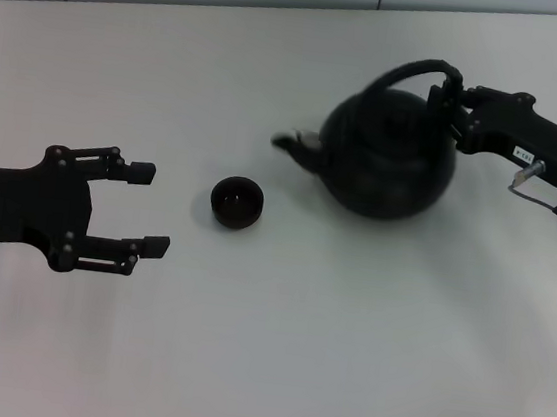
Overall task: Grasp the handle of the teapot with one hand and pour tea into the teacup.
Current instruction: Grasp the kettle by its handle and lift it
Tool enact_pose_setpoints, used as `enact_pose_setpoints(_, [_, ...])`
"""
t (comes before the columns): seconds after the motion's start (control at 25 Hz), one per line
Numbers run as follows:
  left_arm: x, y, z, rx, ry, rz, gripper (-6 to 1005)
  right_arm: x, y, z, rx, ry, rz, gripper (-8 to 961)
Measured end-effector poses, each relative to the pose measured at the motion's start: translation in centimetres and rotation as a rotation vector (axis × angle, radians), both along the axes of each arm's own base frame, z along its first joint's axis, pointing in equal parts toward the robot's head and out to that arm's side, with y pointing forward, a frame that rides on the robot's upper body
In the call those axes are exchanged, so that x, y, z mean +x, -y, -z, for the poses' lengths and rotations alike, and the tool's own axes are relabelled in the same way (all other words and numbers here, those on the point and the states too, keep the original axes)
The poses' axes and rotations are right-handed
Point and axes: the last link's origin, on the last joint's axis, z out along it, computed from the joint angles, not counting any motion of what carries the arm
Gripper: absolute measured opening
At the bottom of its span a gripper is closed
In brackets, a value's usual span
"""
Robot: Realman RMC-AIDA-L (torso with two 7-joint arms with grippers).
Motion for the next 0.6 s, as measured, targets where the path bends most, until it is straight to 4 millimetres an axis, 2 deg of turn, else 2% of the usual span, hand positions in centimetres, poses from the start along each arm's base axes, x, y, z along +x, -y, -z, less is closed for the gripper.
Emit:
enact_pose_setpoints(0.2, [0.01, -0.03, 0.04, 0.002, 0.0, -0.001, 829, -0.08, -0.09, -0.19, 0.01, -0.008, -0.002, 148])
enact_pose_setpoints(0.6, [-0.17, 0.03, 0.05, 0.005, -0.002, -0.008, 829, 0.18, 0.16, -0.22, 0.011, -0.011, 0.005, 146])
